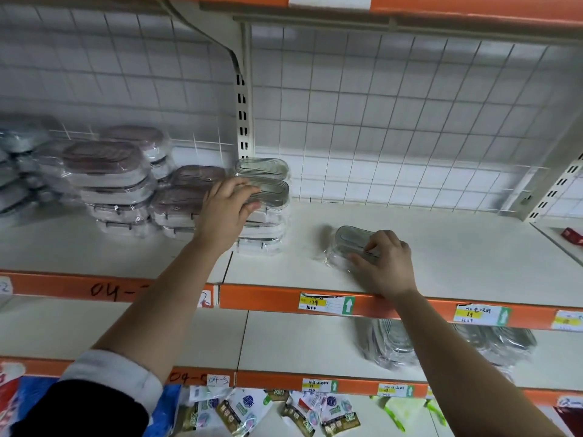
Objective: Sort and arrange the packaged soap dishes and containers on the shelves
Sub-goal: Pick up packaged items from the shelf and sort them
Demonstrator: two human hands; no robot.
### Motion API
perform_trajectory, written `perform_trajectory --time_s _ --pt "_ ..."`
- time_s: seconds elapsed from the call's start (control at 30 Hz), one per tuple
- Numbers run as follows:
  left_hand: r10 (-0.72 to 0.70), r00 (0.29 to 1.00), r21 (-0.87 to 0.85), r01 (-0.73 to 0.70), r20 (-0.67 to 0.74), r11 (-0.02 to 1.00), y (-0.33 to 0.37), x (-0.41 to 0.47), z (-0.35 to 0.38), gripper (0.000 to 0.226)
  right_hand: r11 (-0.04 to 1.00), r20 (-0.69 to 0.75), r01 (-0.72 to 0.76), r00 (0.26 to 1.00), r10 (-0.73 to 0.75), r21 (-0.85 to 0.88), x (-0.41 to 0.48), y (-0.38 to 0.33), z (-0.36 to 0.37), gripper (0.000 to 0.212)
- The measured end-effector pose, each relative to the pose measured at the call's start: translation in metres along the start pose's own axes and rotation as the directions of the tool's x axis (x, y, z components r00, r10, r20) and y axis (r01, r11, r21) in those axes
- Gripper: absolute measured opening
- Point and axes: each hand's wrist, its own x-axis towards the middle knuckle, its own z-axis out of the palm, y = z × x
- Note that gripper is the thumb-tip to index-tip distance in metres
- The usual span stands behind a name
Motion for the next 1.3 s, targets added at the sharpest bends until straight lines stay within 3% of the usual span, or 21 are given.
perform_trajectory --time_s 0.23,0.37,0.47,0.57,0.73,0.97,1.13,1.3 --pt "0.009 0.994 -0.033 -0.012 -0.107 0.999 0.009 -0.01 0.008 0.04 0.996 0.006 -0.079 0.997 0.078 0.04 0.011 -0.013 0.016 0.034" --pt "0.065 0.961 0.011 -0.065 -0.267 0.998 0.004 -0.026 0.005 0.035 0.972 -0.127 -0.177 0.972 0.197 0.155 0.022 -0.031 0.027 0.039" --pt "0.041 0.919 0.068 -0.015 -0.391 0.998 -0.006 -0.044 0.006 0.022 0.963 -0.281 -0.114 0.942 0.183 0.245 0.038 -0.059 0.032 0.038" --pt "-0.032 0.945 0.053 0.053 -0.327 0.997 -0.016 -0.063 0.009 0.023 0.941 -0.362 -0.005 0.922 0.135 0.338 0.061 -0.093 0.032 0.038" --pt "-0.037 0.962 0.094 0.065 -0.269 0.993 -0.016 -0.067 0.011 0.021 0.912 -0.29 0.166 0.955 -0.054 0.375 0.109 -0.143 0.032 0.036" --pt "0.099 0.972 0.186 -0.059 -0.212 0.981 -0.016 -0.07 0.014 0.018 0.94 -0.091 0.24 0.97 -0.224 0.242 0.153 -0.18 0.049 0.039" --pt "0.109 0.972 0.208 -0.065 -0.209 0.976 -0.018 -0.068 0.017 0.018 0.955 0.04 0.26 0.963 -0.268 0.146 0.168 -0.185 0.065 0.028" --pt "0.11 0.972 0.222 -0.063 -0.207 0.973 -0.021 -0.066 0.017 0.017 0.961 0.017 0.259 0.966 -0.258 -0.102 0.168 -0.186 0.068 0.026"
